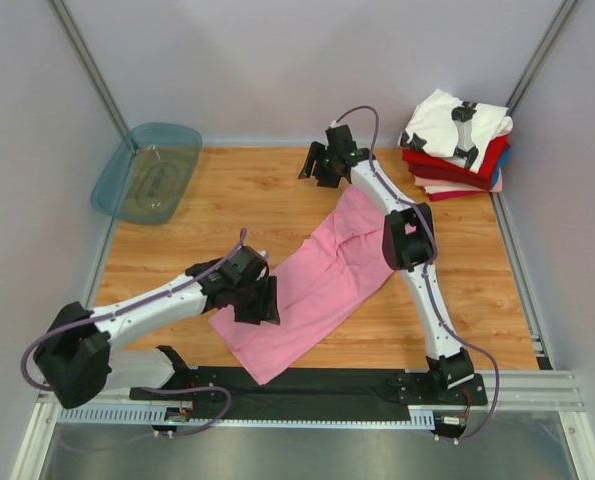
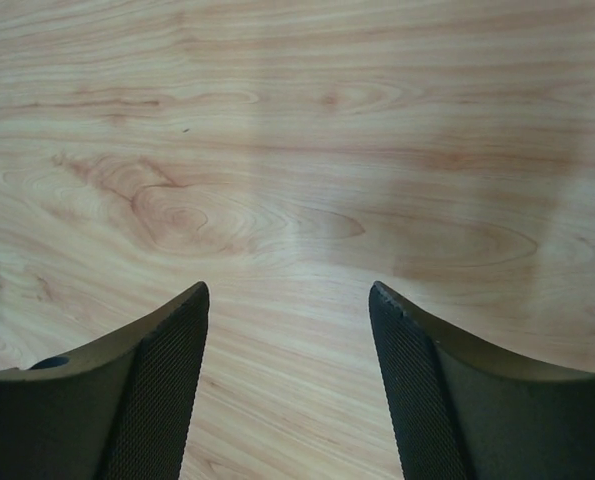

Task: Fold and stack the t-shirts
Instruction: Fold the tshirt

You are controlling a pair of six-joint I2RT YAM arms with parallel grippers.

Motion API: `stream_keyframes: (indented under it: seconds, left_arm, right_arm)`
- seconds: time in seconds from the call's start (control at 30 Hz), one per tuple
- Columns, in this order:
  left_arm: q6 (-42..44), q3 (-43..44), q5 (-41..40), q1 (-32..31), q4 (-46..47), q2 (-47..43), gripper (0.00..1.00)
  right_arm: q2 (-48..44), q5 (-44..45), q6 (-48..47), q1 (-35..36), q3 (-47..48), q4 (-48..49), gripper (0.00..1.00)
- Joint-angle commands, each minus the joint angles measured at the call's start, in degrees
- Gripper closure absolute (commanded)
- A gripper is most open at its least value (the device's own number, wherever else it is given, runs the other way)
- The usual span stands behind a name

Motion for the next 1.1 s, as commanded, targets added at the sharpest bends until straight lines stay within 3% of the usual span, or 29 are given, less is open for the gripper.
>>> stream_keyframes:
  seconds: [0.0,0.13,0.27,0.37,0.5,0.57,0.7,1.07]
  left_arm:
    - [-4.37,3.38,-1.68,-1.01,-5.08,-8.39,0.38]
    - [2.65,9.44,-10.83,-1.02,-10.17,-10.0,0.36]
    - [11.01,25.49,-19.25,-1.02,-23.25,-4.82,0.36]
    - [14.17,30.18,-23.49,-1.01,-30.56,-4.02,0.36]
    - [19.88,33.61,-24.99,-1.01,-34.52,-6.65,0.36]
    - [22.61,34.58,-28.05,-1.1,-37.68,-7.27,0.36]
    - [22.72,33.19,-43.75,-1.1,-41.55,-9.81,0.32]
    - [21.3,25.28,-45.64,-1.1,-36.11,-15.79,0.3]
  right_arm:
    - [-12.19,-0.4,-6.12,0.3,-2.16,5.46,0.32]
    - [-25.3,10.73,-11.49,0.12,-11.91,2.84,0.3]
    - [-38.05,24.71,-12.99,-1.54,-25.0,-2.87,0.27]
    - [-43.6,26.58,-12.99,-3.03,-33.6,-10.24,0.23]
    - [-48.96,25.45,-13.34,-3.39,-48.29,-10.98,0.21]
    - [-49.76,22.82,-13.69,-3.39,-54.61,-9.22,0.2]
    - [-48.89,19.12,-13.08,-3.3,-59.12,-6.67,0.21]
    - [-36.43,16.66,-11.58,-1.81,-58.08,-4.21,0.21]
